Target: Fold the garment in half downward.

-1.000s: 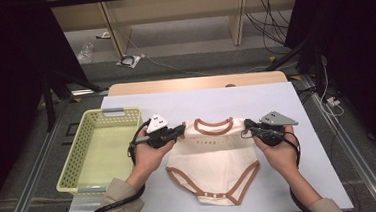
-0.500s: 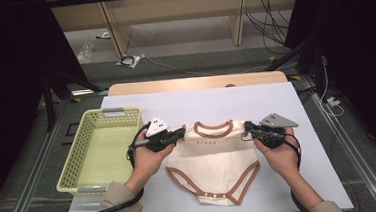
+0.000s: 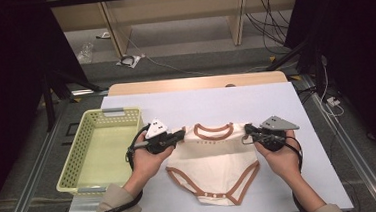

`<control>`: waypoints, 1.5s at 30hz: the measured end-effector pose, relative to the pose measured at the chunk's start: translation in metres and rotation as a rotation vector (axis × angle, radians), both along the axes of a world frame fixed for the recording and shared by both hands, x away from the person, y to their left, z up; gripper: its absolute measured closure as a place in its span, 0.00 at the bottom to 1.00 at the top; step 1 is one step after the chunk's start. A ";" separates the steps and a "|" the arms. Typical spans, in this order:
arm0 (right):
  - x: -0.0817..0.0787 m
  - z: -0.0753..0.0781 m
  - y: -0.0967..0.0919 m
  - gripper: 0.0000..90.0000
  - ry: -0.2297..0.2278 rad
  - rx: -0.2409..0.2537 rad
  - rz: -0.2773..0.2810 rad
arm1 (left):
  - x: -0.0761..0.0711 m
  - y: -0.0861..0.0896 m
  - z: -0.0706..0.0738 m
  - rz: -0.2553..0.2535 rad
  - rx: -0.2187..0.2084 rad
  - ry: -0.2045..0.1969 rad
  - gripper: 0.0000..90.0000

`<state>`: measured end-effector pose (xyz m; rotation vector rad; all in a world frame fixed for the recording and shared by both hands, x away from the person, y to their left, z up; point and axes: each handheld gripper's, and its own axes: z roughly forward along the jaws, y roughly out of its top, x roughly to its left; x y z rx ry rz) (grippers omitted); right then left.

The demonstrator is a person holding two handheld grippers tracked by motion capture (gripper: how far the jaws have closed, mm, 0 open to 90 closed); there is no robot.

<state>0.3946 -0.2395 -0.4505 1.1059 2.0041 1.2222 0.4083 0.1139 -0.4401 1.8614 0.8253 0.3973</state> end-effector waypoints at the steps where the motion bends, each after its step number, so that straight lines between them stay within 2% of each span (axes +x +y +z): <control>1: -0.001 0.000 0.000 0.97 0.004 -0.002 0.000 | 0.000 0.000 0.000 -0.001 0.001 0.000 0.98; 14: -0.007 -0.003 0.000 0.97 0.029 -0.016 0.014 | -0.004 0.001 -0.003 -0.009 0.013 0.009 0.98; 19: -0.007 -0.004 -0.001 0.97 0.022 -0.012 0.019 | -0.005 0.000 -0.003 -0.015 0.015 0.010 0.98; 26: -0.011 -0.004 -0.002 0.97 0.039 -0.021 0.028 | -0.010 0.000 -0.004 -0.024 0.021 0.016 0.98; 45: -0.018 -0.005 -0.002 0.97 0.047 -0.018 0.048 | -0.017 -0.001 -0.004 -0.042 0.039 0.018 0.98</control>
